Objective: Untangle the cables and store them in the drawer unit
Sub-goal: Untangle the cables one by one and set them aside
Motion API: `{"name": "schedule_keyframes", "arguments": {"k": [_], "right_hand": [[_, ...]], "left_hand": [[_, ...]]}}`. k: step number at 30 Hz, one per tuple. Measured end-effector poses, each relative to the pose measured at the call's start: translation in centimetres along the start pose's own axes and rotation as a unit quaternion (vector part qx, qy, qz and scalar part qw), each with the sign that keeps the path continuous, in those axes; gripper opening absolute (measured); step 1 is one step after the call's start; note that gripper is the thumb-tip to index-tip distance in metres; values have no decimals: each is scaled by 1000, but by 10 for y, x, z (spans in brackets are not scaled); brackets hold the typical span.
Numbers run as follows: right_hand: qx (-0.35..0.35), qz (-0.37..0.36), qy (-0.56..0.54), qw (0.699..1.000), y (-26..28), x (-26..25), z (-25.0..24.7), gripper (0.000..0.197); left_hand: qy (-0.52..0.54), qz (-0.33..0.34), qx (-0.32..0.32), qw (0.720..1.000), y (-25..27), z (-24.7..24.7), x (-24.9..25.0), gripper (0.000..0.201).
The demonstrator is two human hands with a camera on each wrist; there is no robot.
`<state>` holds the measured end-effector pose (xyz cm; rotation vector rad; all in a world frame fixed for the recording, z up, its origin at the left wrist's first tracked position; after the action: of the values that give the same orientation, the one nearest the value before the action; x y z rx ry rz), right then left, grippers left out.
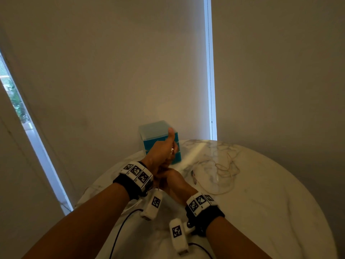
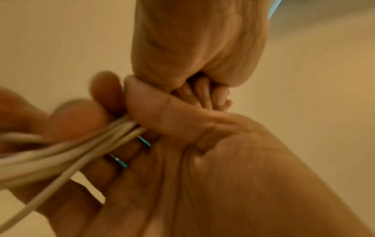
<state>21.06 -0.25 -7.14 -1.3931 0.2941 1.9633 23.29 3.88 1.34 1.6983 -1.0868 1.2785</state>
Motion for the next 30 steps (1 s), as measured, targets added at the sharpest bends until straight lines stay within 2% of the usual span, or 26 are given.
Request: {"name": "schedule_keyframes", "arguments": {"k": [2,3,4,6,7,10,11,12,15,16,18,19,20,22,27,30], "right_hand": [[-11,-27,139,990,-7,-10,-13,28],[0,-46,219,975,-11,-19,-28,31],[43,-54,295,953,-12,-30,-50,35],[142,-61,444,883,-4,-60,-94,34],[158,-47,505,847,0,-68,-111,32],[100,62,647,753,7,-60,-135,27],[96,83,668,733,8,-57,-142,26],[109,92,660,738,9,-56,-149,25],[139,83,592,789,11,-56,-160,23],[138,61,557,817,12,-56,-159,18],[139,-15,424,895,15,-59,-147,11],[143,-52,351,924,19,-64,-137,10],[148,-83,294,941,22,-68,-129,13],[142,-117,221,958,21,-70,-112,18],[113,-118,134,977,20,-61,-79,23],[109,-128,104,980,18,-59,-68,25]], "left_hand": [[42,13,25,999,4,-12,9,69],[53,24,42,997,5,-20,15,65],[57,32,57,996,6,-29,19,62],[64,36,71,995,6,-37,19,59],[72,34,70,994,6,-35,14,58],[72,21,53,996,-1,-18,-7,61],[70,19,50,996,-5,-12,-14,61],[77,17,44,996,-8,-7,-20,60],[128,0,48,991,-22,-8,-38,47],[154,-2,59,986,-24,-13,-43,39],[205,1,75,976,-26,-20,-50,32],[221,2,80,972,-24,-23,-50,34],[233,4,84,969,-21,-24,-49,38],[262,6,97,960,-17,-26,-45,49],[369,10,112,923,-9,-36,-37,82],[336,46,83,937,-7,-34,-32,70]]}}
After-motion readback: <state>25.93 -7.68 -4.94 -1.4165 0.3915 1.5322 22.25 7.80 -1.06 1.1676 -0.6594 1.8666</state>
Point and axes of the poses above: each hand's wrist, its own y-axis away from the middle knuckle, its own z-axis out of the palm, x = y × z, the point moved 8 cm from there along -y, towards the middle knuckle, and after that the axes turned 10 degrees about -z, right-handed, at the moved point
